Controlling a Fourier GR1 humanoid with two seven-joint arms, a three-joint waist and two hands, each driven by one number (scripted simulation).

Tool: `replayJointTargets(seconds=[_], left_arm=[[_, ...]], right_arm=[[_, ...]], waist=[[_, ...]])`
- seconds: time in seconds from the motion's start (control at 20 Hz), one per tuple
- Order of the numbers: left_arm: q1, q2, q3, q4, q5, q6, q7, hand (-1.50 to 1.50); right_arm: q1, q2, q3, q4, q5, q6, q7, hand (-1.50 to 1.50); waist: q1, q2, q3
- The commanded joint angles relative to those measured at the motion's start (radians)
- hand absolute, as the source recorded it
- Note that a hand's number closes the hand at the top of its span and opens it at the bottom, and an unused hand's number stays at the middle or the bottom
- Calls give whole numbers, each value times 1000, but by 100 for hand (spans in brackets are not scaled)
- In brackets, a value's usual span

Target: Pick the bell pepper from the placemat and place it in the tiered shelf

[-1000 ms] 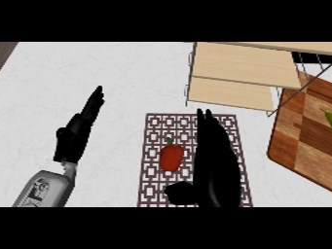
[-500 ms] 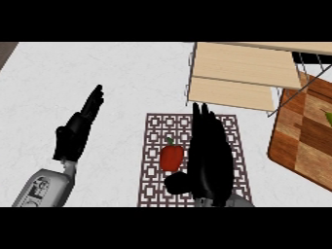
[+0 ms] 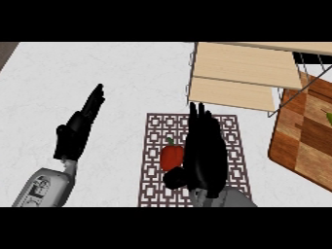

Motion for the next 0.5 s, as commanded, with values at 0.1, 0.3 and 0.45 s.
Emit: replayJointTargets(seconds=[0.1,0.3,0.45], left_arm=[[-3,10,24,7,2,-10,-15,0],[-5,-27,-6,17,-24,9,-13,0],[-21,-7,14,-5,-16,-3,7,0]], right_arm=[[-20,17,17,64,-12,-69,242,-150],[-15,17,24,46,-28,-39,242,-150],[-37,17,21,94,-38,-64,242,-150]], waist=[[4,2,0],[-6,0,0],[4,0,1]])
